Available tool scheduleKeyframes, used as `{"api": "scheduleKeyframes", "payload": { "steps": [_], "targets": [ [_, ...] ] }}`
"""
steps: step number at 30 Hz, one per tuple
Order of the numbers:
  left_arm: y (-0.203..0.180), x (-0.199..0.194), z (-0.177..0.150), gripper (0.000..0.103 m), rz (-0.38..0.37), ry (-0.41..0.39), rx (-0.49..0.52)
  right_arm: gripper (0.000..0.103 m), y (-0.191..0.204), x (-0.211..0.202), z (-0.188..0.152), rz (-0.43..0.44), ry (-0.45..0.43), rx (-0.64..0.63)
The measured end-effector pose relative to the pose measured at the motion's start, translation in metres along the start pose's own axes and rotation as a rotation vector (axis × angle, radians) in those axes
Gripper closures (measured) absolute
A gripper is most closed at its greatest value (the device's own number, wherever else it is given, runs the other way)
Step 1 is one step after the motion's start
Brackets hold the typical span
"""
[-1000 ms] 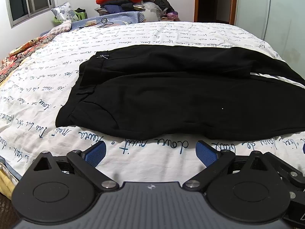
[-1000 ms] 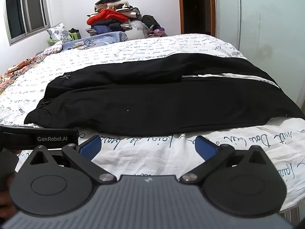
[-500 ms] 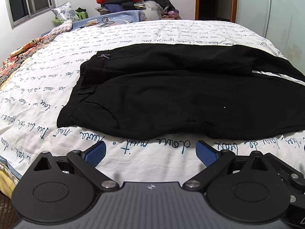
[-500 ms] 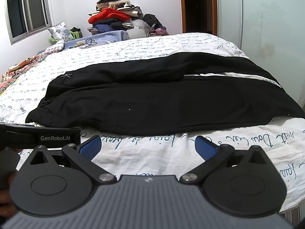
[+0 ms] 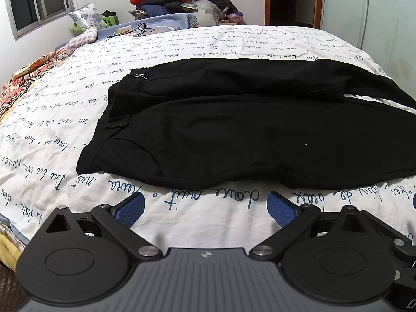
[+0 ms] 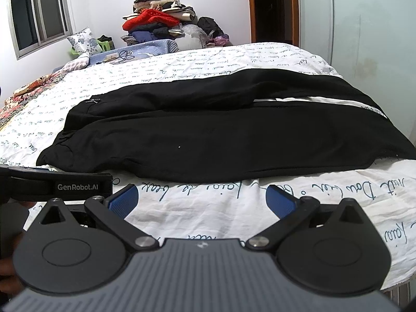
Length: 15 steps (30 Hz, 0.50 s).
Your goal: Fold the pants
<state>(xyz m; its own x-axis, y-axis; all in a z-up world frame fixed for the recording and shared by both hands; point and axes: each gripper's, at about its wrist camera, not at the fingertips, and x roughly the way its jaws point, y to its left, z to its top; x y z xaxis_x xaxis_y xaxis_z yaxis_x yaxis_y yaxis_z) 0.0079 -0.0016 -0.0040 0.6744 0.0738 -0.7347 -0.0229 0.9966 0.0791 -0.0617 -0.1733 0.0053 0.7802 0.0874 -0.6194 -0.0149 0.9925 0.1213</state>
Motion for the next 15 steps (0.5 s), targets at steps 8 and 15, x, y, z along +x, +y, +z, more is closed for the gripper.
{"api": "scheduleKeyframes", "payload": {
  "steps": [8, 15],
  "targets": [
    [-0.0013, 0.0007, -0.0010, 0.002, 0.002, 0.003, 0.007, 0.000, 0.0003, -0.0004, -0.0010, 0.005, 0.003, 0.000],
    [-0.0013, 0.0011, -0.0014, 0.002, 0.002, 0.004, 0.006, 0.000, 0.0002, -0.0003, -0.0012, 0.005, 0.004, 0.001]
  ]
}}
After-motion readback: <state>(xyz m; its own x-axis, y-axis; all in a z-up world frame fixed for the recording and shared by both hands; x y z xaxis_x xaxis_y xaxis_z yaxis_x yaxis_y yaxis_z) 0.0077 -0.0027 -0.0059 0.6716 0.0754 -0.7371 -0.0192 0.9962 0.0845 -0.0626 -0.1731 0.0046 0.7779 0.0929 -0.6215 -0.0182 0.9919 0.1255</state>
